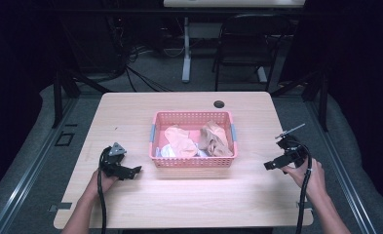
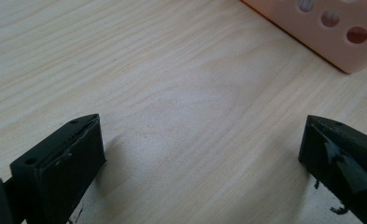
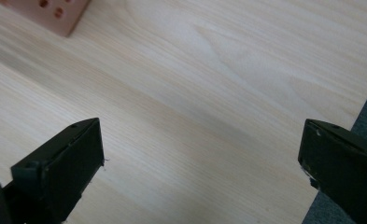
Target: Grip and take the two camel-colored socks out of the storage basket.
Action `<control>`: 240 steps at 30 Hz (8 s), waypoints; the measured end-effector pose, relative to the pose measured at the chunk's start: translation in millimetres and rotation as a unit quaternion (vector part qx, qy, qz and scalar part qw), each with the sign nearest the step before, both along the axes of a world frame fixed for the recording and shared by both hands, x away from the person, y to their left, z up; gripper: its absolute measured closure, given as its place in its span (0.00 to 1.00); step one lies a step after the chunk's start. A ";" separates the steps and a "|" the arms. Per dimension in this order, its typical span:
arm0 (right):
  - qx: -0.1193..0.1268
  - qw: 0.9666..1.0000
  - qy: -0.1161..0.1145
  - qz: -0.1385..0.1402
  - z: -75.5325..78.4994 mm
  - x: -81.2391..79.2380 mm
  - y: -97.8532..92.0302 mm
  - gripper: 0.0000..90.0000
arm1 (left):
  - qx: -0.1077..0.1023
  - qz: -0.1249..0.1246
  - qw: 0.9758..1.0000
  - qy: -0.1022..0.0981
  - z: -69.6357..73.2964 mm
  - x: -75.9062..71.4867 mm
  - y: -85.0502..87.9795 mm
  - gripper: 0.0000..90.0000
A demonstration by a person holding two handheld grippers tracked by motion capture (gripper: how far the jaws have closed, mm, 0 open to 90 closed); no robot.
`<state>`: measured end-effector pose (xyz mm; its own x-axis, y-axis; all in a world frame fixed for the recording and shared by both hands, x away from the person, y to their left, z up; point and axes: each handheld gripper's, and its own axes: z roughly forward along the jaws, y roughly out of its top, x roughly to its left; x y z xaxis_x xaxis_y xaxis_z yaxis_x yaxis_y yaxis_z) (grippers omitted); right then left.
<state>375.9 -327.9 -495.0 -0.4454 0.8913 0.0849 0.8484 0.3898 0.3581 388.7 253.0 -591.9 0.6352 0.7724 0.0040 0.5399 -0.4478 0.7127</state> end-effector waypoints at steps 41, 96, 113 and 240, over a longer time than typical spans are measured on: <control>0.001 0.993 -0.023 0.117 79.8 50.1 127.9 0.00 | 0.000 0.001 1.000 0.001 0.0 -0.2 0.0 0.00; -0.067 0.990 0.016 0.120 18.7 63.7 177.3 0.91 | -0.001 0.001 1.000 0.001 0.0 -0.2 0.0 0.00; -0.049 0.993 -0.015 0.110 58.9 60.8 168.7 0.92 | 0.000 0.001 1.000 0.000 0.0 -0.2 0.0 0.00; 0.006 0.999 0.030 -0.043 -10.8 42.9 -3.3 0.29 | -0.001 -0.001 1.000 0.001 0.0 0.2 -0.1 0.00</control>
